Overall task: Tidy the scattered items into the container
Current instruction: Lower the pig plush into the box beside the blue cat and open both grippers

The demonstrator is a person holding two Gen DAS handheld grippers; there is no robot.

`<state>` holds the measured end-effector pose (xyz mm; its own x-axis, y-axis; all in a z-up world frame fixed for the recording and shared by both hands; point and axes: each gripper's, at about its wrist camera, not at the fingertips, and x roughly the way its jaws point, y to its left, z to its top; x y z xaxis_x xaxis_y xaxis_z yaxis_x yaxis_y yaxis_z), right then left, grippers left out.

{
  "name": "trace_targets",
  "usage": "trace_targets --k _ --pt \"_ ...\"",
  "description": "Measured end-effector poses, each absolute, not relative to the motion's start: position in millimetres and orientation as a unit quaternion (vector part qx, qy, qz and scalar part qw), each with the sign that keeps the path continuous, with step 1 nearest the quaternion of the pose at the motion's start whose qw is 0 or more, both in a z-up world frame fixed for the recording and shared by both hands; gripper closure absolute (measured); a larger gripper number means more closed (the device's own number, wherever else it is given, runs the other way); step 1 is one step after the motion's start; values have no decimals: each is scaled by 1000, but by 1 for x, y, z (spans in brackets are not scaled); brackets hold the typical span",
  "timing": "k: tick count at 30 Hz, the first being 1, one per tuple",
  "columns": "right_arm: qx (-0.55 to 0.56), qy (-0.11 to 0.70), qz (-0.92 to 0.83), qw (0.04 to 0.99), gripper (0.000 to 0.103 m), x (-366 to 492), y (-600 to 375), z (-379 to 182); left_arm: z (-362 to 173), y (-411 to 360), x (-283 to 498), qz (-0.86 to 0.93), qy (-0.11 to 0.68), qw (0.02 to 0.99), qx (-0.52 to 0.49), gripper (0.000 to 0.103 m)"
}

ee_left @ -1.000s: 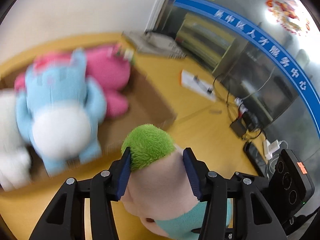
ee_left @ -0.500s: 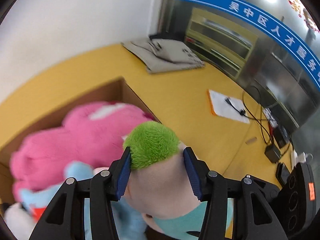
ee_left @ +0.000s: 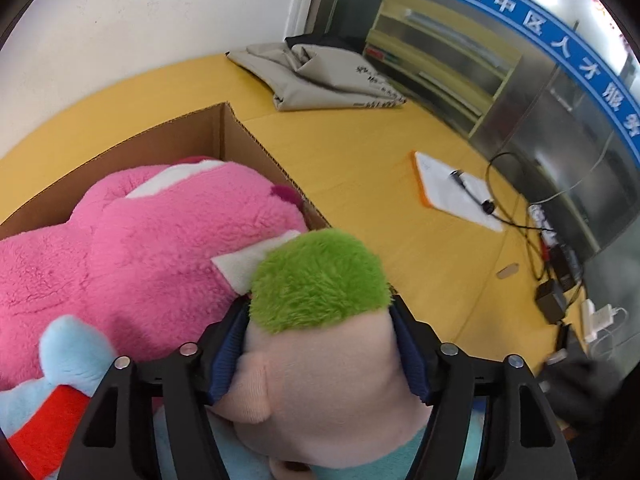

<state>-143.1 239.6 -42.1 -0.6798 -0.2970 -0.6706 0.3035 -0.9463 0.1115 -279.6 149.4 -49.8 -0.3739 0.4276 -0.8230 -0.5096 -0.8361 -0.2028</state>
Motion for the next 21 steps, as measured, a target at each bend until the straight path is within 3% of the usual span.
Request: trace_targets --k 8,10,11,12,13,17,21 --pt "373 -30 -912 171 64 -144 251 -62 -6 121 -237 859 34 260 -440 28" --pt "374 -33 -913 162 60 -142 250 -58 22 98 -206 881 32 248 -400 25" --pt "374 -31 -915 152 51 -140 249 -54 36 83 -188 890 25 246 -384 18" --pt "375 -29 -915 144 31 -138 248 -49 50 63 -167 901 17 235 -365 14" --pt "377 -29 -915 139 21 -135 246 -46 61 46 -147 911 11 218 -349 10" --pt "327 -37 -930 164 20 -102 231 -16 84 -28 -67 942 -3 140 -304 0" --pt "292 -55 -939 175 20 -64 212 9 79 -90 0 951 -9 62 -304 0"
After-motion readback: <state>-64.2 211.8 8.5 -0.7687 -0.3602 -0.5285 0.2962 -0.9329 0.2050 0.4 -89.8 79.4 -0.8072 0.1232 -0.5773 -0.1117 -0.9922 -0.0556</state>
